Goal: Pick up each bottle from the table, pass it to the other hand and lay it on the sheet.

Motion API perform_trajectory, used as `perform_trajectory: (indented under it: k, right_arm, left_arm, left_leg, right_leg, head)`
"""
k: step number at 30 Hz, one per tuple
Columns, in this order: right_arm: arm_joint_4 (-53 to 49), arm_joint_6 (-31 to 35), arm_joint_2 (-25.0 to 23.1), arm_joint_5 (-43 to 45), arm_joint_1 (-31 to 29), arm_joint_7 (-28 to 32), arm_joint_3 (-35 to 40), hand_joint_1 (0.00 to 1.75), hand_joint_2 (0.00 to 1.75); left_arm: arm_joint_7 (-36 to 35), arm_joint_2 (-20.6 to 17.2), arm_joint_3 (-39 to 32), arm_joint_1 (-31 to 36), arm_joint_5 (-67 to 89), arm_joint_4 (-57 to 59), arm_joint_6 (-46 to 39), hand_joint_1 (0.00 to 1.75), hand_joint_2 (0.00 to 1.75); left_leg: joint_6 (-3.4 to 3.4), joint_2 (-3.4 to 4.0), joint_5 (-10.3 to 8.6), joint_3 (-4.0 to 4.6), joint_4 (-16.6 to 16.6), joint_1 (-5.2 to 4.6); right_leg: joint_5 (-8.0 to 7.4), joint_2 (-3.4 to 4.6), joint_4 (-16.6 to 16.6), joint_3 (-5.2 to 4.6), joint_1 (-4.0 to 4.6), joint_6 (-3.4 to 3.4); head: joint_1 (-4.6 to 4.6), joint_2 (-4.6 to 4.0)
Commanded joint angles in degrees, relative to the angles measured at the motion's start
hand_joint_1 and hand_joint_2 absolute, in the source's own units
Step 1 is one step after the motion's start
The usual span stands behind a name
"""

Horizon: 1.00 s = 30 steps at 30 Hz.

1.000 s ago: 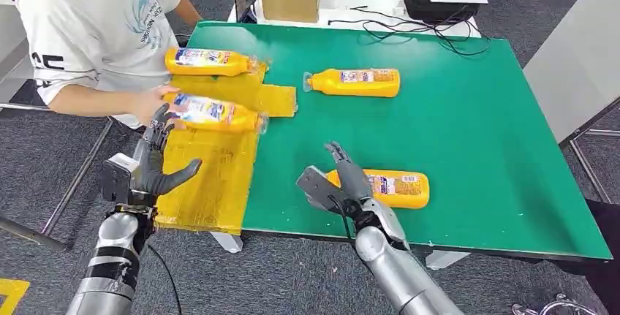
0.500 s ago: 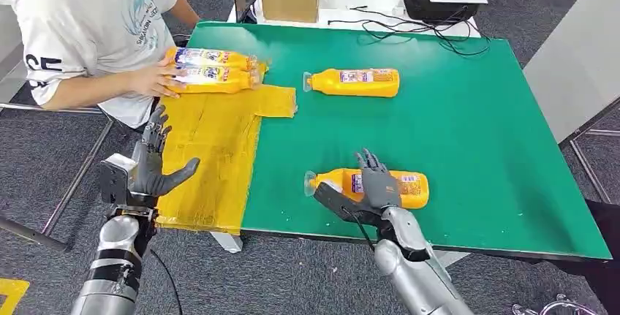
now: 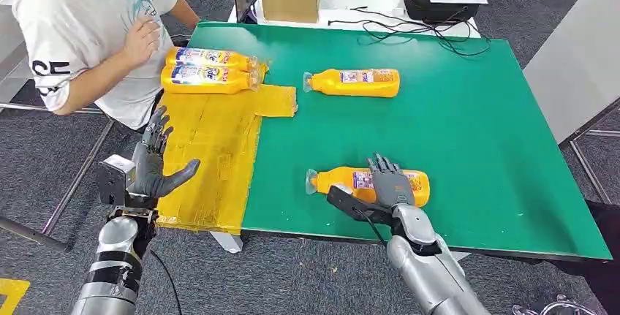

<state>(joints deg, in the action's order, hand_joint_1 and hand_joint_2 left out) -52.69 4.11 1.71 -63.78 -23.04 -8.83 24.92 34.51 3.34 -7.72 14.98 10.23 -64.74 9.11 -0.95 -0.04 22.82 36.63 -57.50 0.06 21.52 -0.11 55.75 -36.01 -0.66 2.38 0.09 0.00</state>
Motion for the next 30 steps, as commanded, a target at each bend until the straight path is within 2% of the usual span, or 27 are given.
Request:
perform_trajectory:
  k: [1,5,6,7,8,14,19,24,26,27,30]
  right_arm:
    - [9.6,-1.0,0.9,0.1,-3.0,0.1,0.9,0.00,1.75]
    - [14.9,-5.3,1.5,0.7,-6.1,1.4,2.4,0.00,1.75]
    - [16.2,-5.9,1.6,1.3,-6.9,2.2,2.4,0.28,1.75]
    - [17.7,-6.4,1.6,1.7,-7.8,2.9,2.6,1.68,1.75]
    - [19.4,-6.1,1.4,2.6,-8.8,3.5,2.7,1.75,1.75]
    - [20.3,-5.0,1.8,3.5,-9.6,3.3,2.4,1.73,1.75]
    - [20.4,-9.5,3.3,6.5,-9.9,6.6,2.6,1.75,1.75]
    - [20.7,-9.8,3.7,7.7,-10.2,7.6,3.3,1.75,1.75]
    - [20.5,-10.9,3.1,12.1,-10.3,10.9,1.5,1.75,1.75]
    - [19.3,-8.8,2.2,14.7,-9.9,11.8,0.0,1.75,1.75]
    - [18.8,-8.6,1.5,14.9,-9.8,11.3,0.3,1.75,1.75]
  left_arm:
    - [-0.3,0.3,-0.2,1.7,0.2,2.3,0.0,0.00,1.75]
    - [0.0,0.1,0.3,2.2,0.6,3.0,0.3,0.00,1.75]
    - [0.0,0.0,0.5,2.5,0.8,3.4,0.4,0.00,1.75]
    - [0.1,-0.1,0.6,2.8,0.9,3.9,0.4,0.00,1.75]
    - [0.3,-0.1,0.7,3.1,0.9,4.2,0.2,0.00,1.75]
    - [0.5,-0.7,0.6,2.8,0.8,4.0,0.2,0.00,1.75]
    - [0.7,-1.1,1.1,3.8,1.0,5.4,1.0,0.00,1.75]
    - [0.9,-1.2,1.4,4.6,1.2,6.4,0.8,0.00,1.75]
    - [0.6,-1.3,2.0,5.4,1.4,7.5,0.8,0.00,1.75]
    - [-1.5,-1.2,2.6,6.2,2.0,8.9,0.0,0.00,1.75]
    - [-1.5,-1.0,2.8,6.4,2.0,9.4,-0.1,0.00,1.75]
  left_leg:
    - [0.05,-0.10,0.11,-0.32,0.0,0.05]
    - [0.06,-0.12,0.13,-0.41,0.0,0.05]
    - [0.04,-0.10,0.07,-0.30,0.0,0.03]
    - [0.06,-0.11,0.11,-0.40,0.0,0.05]
    - [0.05,-0.12,0.08,-0.40,0.0,0.05]
    - [0.05,-0.23,0.03,-0.56,0.1,0.05]
    - [0.01,-0.35,0.02,-0.58,0.0,0.06]
    - [-0.02,-0.33,-0.04,-0.52,0.1,0.05]
    - [-0.02,-0.29,-0.03,-0.53,0.1,0.05]
    - [0.01,-0.39,0.00,-0.60,0.1,0.08]
    - [0.01,-0.34,0.00,-0.58,0.0,0.07]
  right_leg:
    - [0.13,-0.10,0.0,0.36,0.05,-0.07]
    - [0.16,-0.11,0.0,0.47,0.05,-0.08]
    - [0.10,-0.09,0.0,0.35,0.03,-0.05]
    - [0.14,-0.10,0.0,0.45,0.05,-0.08]
    - [0.11,-0.12,-0.1,0.45,0.04,-0.07]
    - [0.12,-0.21,-0.1,0.59,0.05,-0.10]
    - [0.14,-0.24,-0.1,0.68,0.06,-0.07]
    - [0.08,-0.22,-0.1,0.62,0.05,-0.04]
    - [0.08,-0.18,-0.1,0.62,0.04,-0.05]
    - [0.14,-0.28,-0.1,0.73,0.08,-0.08]
    - [0.13,-0.23,-0.1,0.69,0.08,-0.09]
  head:
    - [0.00,0.00]
    - [0.00,0.00]
    - [0.00,0.00]
    - [0.00,0.00]
    - [0.00,0.00]
    - [0.00,0.00]
    - [0.00,0.00]
    - [0.00,0.00]
    - [0.00,0.00]
    - [0.00,0.00]
    - [0.00,0.00]
